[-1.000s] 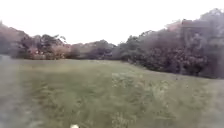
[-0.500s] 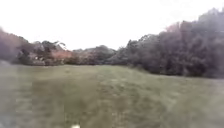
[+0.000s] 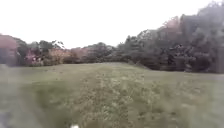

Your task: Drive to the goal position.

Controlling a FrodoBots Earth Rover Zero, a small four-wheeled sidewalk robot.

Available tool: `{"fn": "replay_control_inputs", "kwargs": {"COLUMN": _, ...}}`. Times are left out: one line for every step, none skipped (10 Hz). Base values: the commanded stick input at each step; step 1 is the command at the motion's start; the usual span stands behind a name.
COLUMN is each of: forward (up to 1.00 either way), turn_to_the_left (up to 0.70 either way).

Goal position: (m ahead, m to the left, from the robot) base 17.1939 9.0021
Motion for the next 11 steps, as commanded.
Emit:
{"fn": "replay_control_inputs", "kwargs": {"forward": 1.00, "turn_to_the_left": 0.00}}
{"fn": "replay_control_inputs", "kwargs": {"forward": 1.00, "turn_to_the_left": 0.00}}
{"fn": "replay_control_inputs", "kwargs": {"forward": 1.00, "turn_to_the_left": 0.00}}
{"fn": "replay_control_inputs", "kwargs": {"forward": 1.00, "turn_to_the_left": 0.00}}
{"fn": "replay_control_inputs", "kwargs": {"forward": 1.00, "turn_to_the_left": 0.00}}
{"fn": "replay_control_inputs", "kwargs": {"forward": 1.00, "turn_to_the_left": 0.00}}
{"fn": "replay_control_inputs", "kwargs": {"forward": 1.00, "turn_to_the_left": 0.00}}
{"fn": "replay_control_inputs", "kwargs": {"forward": 1.00, "turn_to_the_left": 0.00}}
{"fn": "replay_control_inputs", "kwargs": {"forward": 1.00, "turn_to_the_left": 0.00}}
{"fn": "replay_control_inputs", "kwargs": {"forward": 1.00, "turn_to_the_left": 0.00}}
{"fn": "replay_control_inputs", "kwargs": {"forward": 1.00, "turn_to_the_left": 0.00}}
